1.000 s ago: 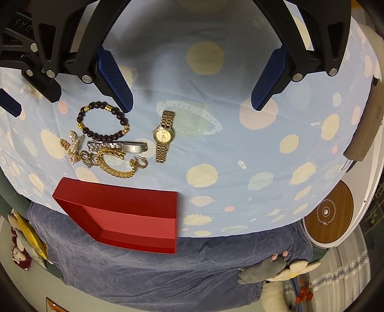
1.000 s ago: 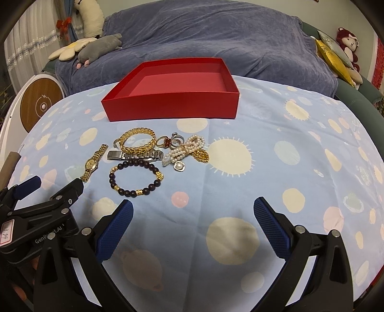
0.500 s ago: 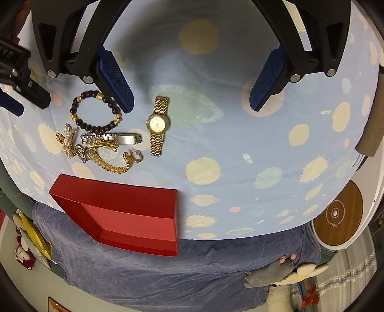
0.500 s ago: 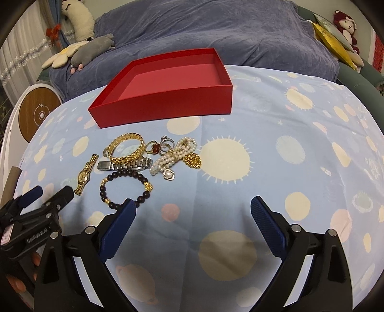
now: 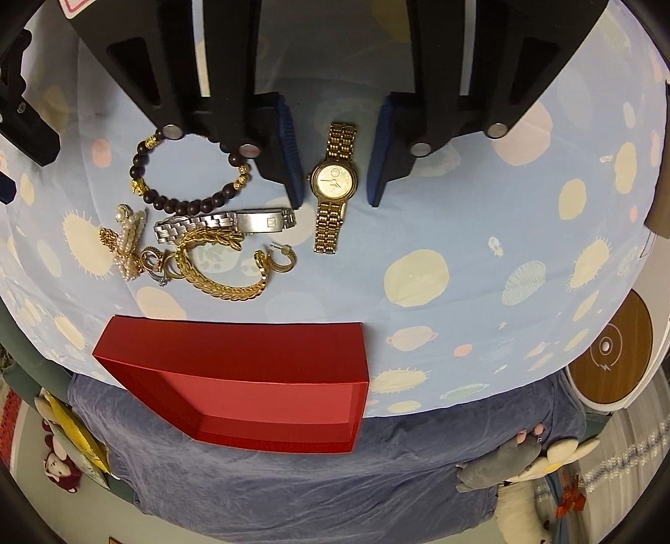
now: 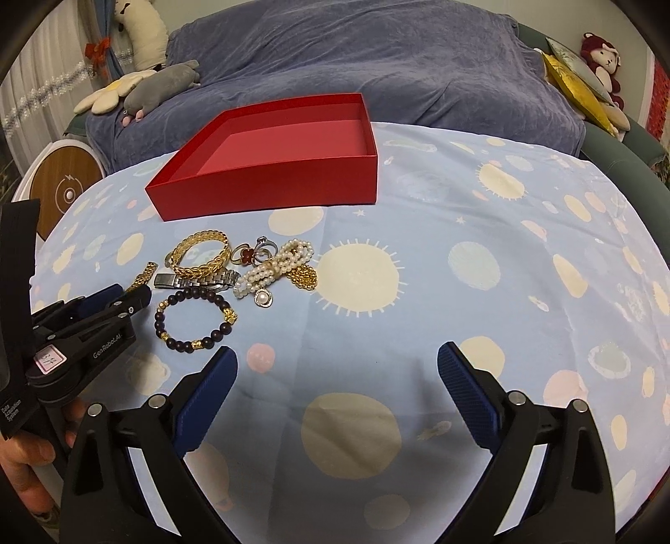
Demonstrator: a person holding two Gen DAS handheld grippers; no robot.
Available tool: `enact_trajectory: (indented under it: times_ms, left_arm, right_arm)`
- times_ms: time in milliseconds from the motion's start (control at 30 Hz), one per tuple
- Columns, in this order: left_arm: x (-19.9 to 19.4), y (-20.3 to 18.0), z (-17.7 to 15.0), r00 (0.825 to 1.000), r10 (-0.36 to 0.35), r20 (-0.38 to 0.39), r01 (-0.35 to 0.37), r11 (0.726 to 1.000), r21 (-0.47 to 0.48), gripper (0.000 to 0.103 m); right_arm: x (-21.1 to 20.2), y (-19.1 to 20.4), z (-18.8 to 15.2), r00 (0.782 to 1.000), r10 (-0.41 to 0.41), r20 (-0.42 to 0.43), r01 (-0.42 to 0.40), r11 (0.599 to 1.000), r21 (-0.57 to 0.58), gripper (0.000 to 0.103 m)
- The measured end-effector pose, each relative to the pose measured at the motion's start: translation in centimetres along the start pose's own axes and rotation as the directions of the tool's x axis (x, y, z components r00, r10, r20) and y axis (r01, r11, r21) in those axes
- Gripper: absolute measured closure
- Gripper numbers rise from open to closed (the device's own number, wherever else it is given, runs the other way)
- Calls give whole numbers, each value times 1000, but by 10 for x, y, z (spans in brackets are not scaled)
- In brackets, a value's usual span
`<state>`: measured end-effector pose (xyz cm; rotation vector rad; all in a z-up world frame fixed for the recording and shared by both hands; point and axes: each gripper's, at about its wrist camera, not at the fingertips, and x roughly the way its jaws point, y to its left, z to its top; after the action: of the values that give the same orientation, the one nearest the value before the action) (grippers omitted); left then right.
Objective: Organize jewelry
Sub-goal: 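Lower the left gripper onto the gold wristwatch and close on it, then grasp the pearl bracelet with the right gripper and lift it while the left holds the watch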
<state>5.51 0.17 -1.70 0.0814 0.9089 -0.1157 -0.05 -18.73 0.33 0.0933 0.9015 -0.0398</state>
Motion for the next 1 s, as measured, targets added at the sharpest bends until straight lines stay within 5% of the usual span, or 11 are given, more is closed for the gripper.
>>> enact_trajectory:
  times_ms: [200,400,533,867,1000]
  left_arm:
    - [-5,9,2,999,-40,-7,40,999,-27,82]
    - [-23,21,5,997,-69,25,71,996,-54,82]
    - [-25,29,7,997,-76,34,78,994,-71,82]
    - [-18,42,4,997,-80,19,82,993,-84,82]
    - [-17,41,4,996,-84,14,85,993,-78,82]
  right_arm:
    - [4,6,5,1000,26,-6,-26,1000,4,9]
    - [21,11,15,994,82,-69,-79,995,53,37]
    - [35,12,32,983,157,-90,-145,981,130,42]
    - [65,31,49,989,123,-87,-116,990,83,60]
    - [64,28,47,993,92,-76,-87,994,64,75]
